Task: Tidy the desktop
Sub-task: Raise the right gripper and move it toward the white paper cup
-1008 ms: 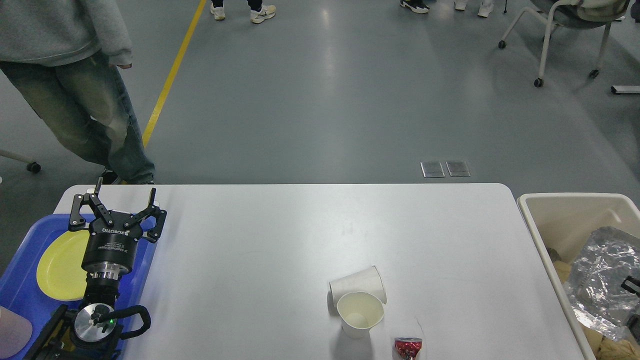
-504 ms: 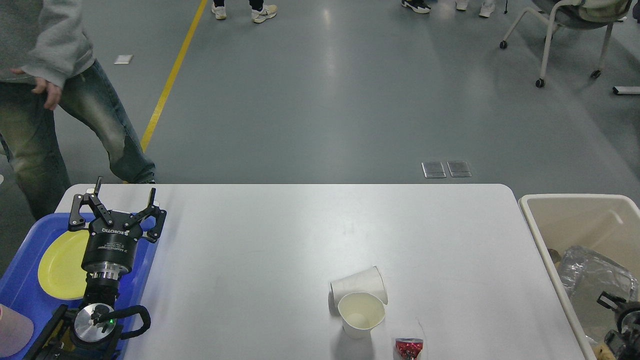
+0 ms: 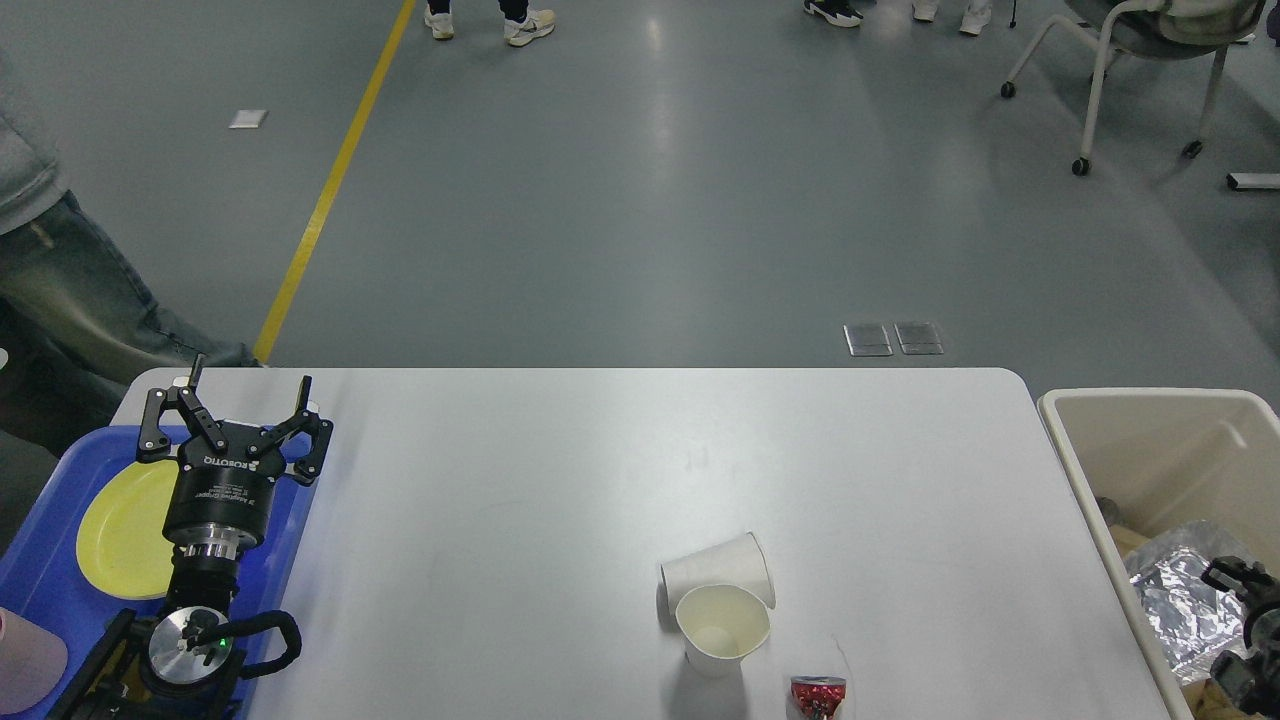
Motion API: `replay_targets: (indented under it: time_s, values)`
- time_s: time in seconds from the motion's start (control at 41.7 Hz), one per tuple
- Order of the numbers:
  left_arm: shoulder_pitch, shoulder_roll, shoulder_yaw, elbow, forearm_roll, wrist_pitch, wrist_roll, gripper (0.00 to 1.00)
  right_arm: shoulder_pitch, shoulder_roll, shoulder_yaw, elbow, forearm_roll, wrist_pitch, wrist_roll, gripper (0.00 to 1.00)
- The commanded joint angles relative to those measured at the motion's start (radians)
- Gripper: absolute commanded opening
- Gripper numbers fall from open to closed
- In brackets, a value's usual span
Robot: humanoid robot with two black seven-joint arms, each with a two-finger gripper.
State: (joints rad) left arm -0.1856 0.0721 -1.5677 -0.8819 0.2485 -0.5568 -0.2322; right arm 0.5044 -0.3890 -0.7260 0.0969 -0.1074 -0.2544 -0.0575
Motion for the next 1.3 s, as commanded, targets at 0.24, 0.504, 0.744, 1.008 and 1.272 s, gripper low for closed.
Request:
replay_targets:
  time_s: [0.24, 0.504, 0.744, 1.008, 1.272]
  values:
    - [0.0, 0.0, 0.0, 0.0, 0.0, 0.0, -0.001, 0.96, 0.27, -0.171, -0.041, 0.351, -0.012, 0.089, -0.005, 1.0]
    - [0.0, 0.0, 0.0, 0.0, 0.0, 0.0, 0.001, 0.96, 0.656, -0.206, -0.306, 0.547, -0.012, 0.401, -0.008, 1.0]
    - [0.0, 0.0, 0.0, 0.0, 0.0, 0.0, 0.001, 0.96, 1.157, -0.094, -0.547, 0.866, -0.009, 0.655, -0.008, 1.0]
    - [0.0, 0.0, 0.0, 0.0, 0.0, 0.0, -0.001, 0.96, 1.499, 0.039, -0.555, 1.055, 0.0, 0.992, -0.01, 1.0]
    - [0.0, 0.0, 0.0, 0.0, 0.0, 0.0, -0.001, 0.96, 1.844, 0.105, -0.486, 1.411, 0.017, 1.077, -0.01, 1.0]
